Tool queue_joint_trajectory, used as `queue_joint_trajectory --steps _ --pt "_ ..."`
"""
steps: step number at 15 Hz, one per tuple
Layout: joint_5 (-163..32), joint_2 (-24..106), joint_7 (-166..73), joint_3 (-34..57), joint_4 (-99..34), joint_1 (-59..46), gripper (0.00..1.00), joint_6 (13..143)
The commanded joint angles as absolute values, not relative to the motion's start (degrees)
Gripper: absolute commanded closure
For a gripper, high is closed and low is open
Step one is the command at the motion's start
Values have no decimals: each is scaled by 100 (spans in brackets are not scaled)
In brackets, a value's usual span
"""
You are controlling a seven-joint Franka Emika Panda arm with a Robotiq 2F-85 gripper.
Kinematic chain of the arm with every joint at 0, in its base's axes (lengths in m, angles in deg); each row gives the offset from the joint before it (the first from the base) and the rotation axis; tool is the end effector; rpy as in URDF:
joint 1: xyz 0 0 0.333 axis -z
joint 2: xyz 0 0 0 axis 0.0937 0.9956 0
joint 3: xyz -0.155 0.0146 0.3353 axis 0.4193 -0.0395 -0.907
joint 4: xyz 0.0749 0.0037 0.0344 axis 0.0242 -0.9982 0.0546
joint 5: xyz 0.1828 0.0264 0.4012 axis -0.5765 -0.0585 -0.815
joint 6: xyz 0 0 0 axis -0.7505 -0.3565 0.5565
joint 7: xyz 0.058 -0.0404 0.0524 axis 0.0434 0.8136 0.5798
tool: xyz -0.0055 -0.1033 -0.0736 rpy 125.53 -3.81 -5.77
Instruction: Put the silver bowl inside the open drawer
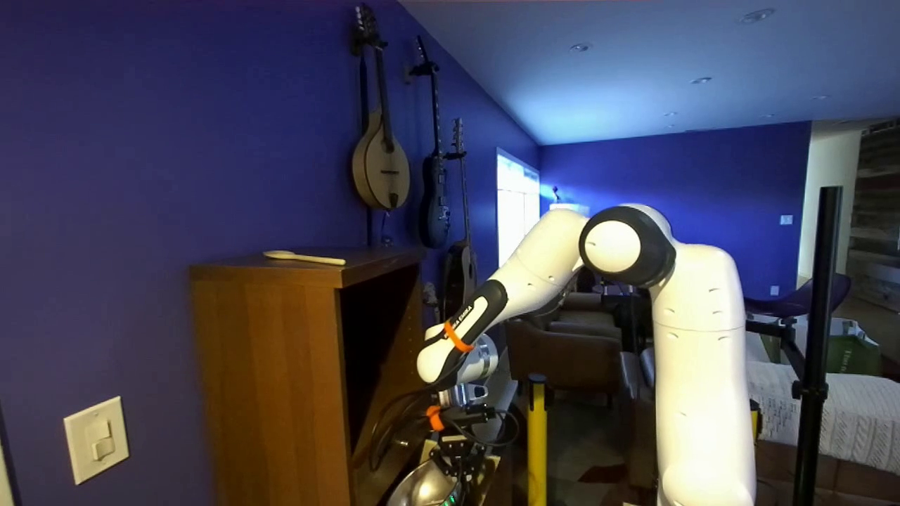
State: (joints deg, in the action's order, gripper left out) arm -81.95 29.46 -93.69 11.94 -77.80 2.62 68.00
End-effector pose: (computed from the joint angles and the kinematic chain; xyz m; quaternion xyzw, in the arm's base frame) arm 0.4801 -0.0938 0.2551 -0.7897 0.5892 0.1687 0.0276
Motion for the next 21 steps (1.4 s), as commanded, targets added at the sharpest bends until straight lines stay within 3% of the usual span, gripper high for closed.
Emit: queue_joint_trajectory --steps 1,2,3,6,13,15,21 --pt "-8420 3328 -9424 1269 -7546 145 98 7219" --pt "-8342 3389 -9426 1283 -7538 134 98 7343" --pt "-8267 3434 -9425 1303 -7520 130 69 7405" --pt "-8232 3402 -9420 1366 -7452 145 55 7383" --pt "-7459 2285 -9424 1679 -7349 317 6 5801" --pt "-7476 1995 -9351 1742 -7291 414 0 5537" --pt "-8162 1078 -7910 1947 -7265 608 0 4688"
